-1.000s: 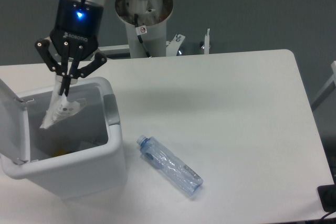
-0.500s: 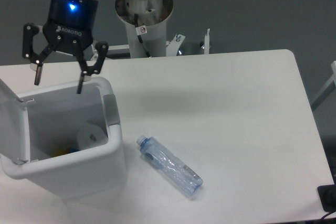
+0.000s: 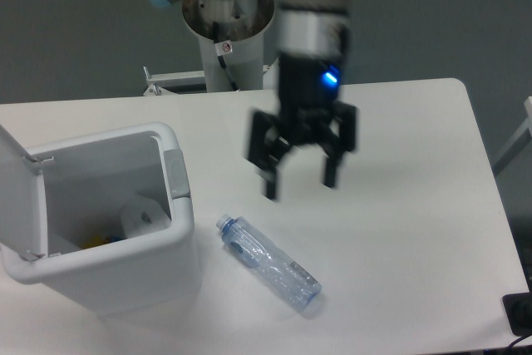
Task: Place the trash in the trash can
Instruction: 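Move the open gripper down to the clear water bottle, then close the gripper around the bottle's base end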
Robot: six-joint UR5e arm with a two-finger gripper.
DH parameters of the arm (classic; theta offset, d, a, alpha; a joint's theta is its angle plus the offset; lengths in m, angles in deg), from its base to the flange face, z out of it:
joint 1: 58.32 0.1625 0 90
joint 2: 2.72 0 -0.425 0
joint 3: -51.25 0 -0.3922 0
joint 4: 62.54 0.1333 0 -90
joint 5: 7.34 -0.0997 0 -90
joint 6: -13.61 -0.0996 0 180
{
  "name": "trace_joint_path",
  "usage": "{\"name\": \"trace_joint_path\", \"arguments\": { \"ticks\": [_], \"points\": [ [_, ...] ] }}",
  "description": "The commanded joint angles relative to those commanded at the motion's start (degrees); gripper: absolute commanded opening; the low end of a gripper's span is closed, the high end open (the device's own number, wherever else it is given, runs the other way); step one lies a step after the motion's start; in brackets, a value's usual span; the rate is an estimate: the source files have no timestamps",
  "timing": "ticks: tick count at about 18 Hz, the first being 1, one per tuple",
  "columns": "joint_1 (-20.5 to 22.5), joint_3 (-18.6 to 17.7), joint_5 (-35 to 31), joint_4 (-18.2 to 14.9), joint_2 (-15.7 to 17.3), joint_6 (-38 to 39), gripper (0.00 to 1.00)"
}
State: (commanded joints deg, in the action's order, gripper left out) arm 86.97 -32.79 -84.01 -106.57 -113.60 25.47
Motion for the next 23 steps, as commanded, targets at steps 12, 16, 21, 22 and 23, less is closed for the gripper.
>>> {"name": "trace_joint_path", "arguments": {
  "ticks": [12, 16, 21, 22, 23],
  "points": [
    [-8.0, 0.9, -11.3, 0.4, -17.6, -2.5, 1.00],
    [-8.6, 0.5, -12.5, 0.4, -18.5, -2.5, 1.00],
    [-8.8, 0.5, -12.7, 0.3, -19.5, -2.4, 1.00],
    [-8.8, 0.5, -12.8, 0.3, -19.6, -2.4, 1.00],
    [-8.8, 0.3, -12.7, 0.3, -19.7, -2.4, 1.00]
  ]
}}
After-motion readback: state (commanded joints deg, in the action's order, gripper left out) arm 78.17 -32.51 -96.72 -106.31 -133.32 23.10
